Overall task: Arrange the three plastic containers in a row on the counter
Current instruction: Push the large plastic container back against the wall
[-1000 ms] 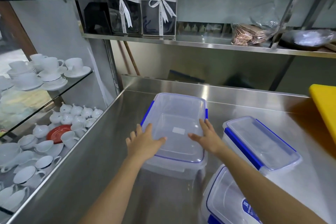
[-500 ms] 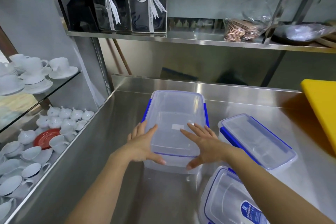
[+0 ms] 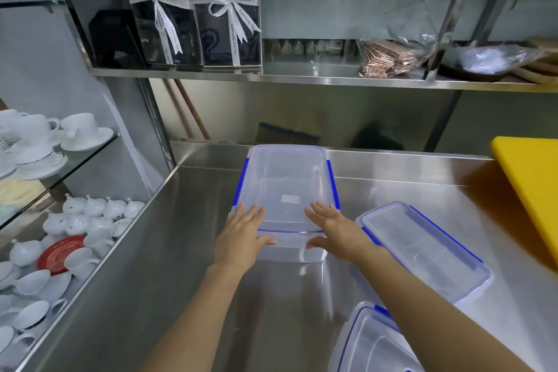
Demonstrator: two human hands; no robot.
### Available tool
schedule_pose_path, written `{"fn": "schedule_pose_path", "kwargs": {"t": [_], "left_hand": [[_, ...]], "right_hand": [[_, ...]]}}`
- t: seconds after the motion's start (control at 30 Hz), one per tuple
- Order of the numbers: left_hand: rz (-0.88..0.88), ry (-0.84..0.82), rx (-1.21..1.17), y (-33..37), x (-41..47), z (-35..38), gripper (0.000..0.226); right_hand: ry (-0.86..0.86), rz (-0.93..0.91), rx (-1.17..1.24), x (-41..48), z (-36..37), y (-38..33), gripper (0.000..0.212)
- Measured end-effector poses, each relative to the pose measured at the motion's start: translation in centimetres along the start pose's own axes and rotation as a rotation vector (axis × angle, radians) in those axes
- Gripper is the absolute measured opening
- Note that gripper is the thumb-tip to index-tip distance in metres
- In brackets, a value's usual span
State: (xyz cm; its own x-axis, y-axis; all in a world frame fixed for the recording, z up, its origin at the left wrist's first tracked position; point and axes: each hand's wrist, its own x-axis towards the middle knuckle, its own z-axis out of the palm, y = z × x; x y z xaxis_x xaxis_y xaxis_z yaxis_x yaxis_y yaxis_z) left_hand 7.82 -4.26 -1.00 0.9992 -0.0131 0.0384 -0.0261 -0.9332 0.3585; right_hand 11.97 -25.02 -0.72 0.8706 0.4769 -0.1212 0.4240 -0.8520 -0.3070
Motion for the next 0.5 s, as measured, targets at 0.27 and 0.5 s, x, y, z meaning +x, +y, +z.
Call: {"fn": "schedule_pose_path", "kwargs": {"t": [0.27,0.5], "left_hand": [[-0.028,-0.015,0.069,0.4,0.2,0.2,0.073],[-0.013,0.049,0.122,3.6,-0.4,-0.4,0.065]], "right_hand": [[0.05,-0.019,-0.106,0.0,0.2,0.1,0.075],[0.235,0.092,-0.038,-3.1,-2.9,2.5,0.052]]}}
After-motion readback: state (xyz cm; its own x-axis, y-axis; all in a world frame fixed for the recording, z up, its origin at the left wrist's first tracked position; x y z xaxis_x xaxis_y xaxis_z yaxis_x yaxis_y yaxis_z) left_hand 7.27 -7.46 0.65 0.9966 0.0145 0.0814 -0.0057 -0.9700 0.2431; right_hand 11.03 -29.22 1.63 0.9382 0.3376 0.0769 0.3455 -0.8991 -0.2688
